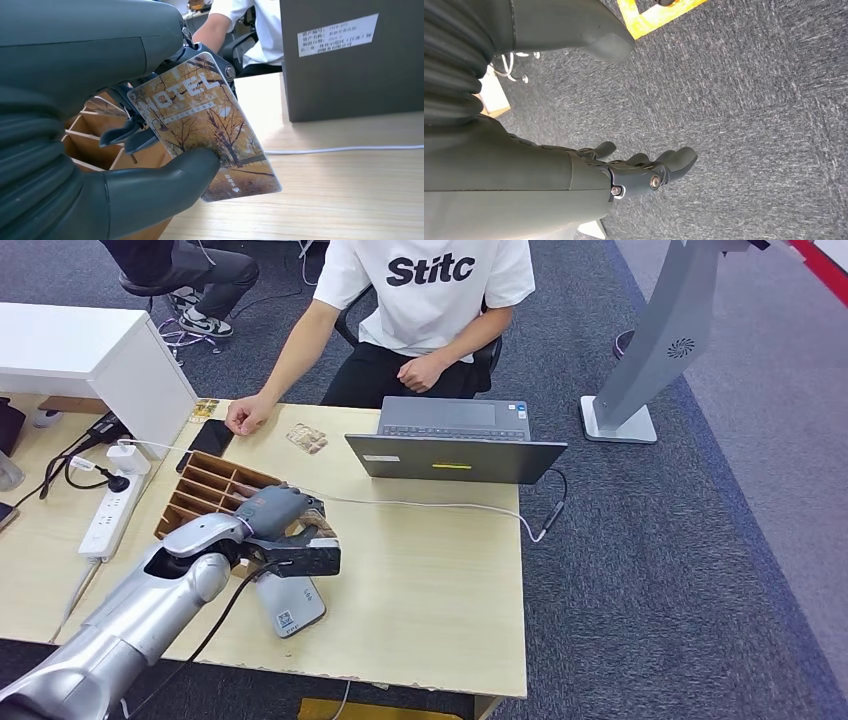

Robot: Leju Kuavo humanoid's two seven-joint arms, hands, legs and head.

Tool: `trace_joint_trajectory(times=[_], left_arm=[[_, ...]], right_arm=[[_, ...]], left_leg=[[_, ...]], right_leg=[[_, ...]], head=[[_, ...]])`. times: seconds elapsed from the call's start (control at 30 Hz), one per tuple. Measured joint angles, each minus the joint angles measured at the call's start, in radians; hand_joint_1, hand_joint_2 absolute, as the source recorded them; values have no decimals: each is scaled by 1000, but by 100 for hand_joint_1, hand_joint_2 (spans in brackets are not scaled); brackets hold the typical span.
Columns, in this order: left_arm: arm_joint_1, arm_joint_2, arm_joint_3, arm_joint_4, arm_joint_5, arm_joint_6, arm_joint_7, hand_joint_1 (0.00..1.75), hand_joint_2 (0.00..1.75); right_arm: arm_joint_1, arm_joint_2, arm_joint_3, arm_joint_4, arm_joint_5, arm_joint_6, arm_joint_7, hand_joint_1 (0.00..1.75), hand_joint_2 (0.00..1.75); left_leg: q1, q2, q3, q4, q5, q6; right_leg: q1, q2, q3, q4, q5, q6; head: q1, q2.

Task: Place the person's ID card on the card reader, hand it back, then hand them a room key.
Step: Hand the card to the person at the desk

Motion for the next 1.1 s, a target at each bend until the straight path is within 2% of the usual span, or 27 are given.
trace_joint_trajectory(times=[0.23, 0.53, 0.67, 0.87, 1.1], left_arm=[[-2, 32, 0, -64, 84, -119, -7, 175, 175], [-8, 69, -1, -101, 153, -186, 1, 175, 175], [-25, 102, -32, -118, 226, -226, 18, 175, 175], [-41, 143, -76, -136, 259, -245, 32, 175, 175], [-35, 160, -110, -132, 267, -224, 35, 175, 175]], right_arm=[[0, 0, -4, 0, 3, 1, 0, 0, 175], [-1, 0, -9, 0, 12, 0, 1, 0, 175], [-1, 0, -14, 0, 22, 1, 2, 0, 175], [-2, 0, -26, 0, 31, 1, 2, 0, 175], [-3, 0, -27, 0, 42, 1, 4, 0, 175]], left_leg=[[0, 0, 0, 0, 0, 0], [0, 0, 0, 0, 0, 0], [0, 0, 0, 0, 0, 0], [0, 0, 0, 0, 0, 0], [0, 0, 0, 0, 0, 0]], right_leg=[[0, 0, 0, 0, 0, 0], [0, 0, 0, 0, 0, 0], [0, 0, 0, 0, 0, 0], [0, 0, 0, 0, 0, 0], [0, 0, 0, 0, 0, 0]], head=[[0, 0], [0, 0], [0, 0], [0, 0], [0, 0]])
